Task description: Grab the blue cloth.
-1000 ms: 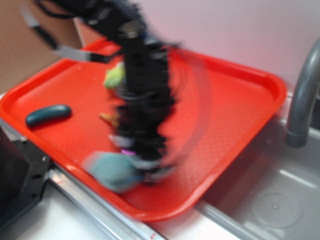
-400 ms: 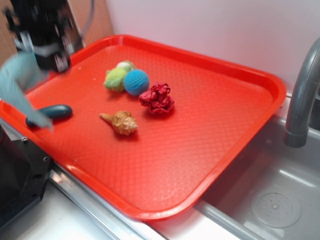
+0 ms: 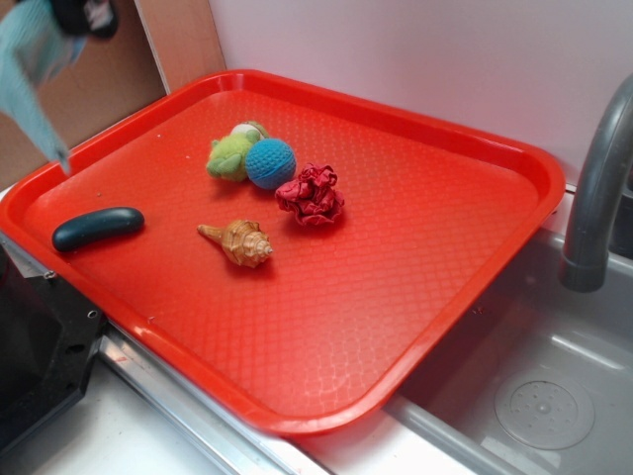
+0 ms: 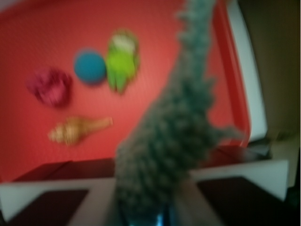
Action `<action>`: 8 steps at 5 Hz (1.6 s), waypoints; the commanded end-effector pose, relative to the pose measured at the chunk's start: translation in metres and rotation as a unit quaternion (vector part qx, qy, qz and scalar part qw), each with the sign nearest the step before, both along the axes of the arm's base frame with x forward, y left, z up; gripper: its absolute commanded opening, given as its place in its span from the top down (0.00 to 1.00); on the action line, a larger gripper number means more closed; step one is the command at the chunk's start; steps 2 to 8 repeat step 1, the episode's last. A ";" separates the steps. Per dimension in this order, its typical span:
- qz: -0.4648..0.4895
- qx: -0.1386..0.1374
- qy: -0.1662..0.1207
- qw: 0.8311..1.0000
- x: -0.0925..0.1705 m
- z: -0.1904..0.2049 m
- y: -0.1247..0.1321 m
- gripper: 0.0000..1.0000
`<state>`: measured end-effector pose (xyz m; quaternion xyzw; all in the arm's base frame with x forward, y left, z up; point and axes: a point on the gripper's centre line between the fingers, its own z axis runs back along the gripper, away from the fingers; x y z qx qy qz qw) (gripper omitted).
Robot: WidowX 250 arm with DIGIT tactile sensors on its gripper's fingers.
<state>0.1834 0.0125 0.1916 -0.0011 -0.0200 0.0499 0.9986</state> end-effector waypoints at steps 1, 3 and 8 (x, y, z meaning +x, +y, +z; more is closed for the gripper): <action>-0.038 0.025 -0.029 0.999 0.004 0.011 -0.033 1.00; -0.038 0.025 -0.029 0.999 0.004 0.011 -0.033 1.00; -0.038 0.025 -0.029 0.999 0.004 0.011 -0.033 1.00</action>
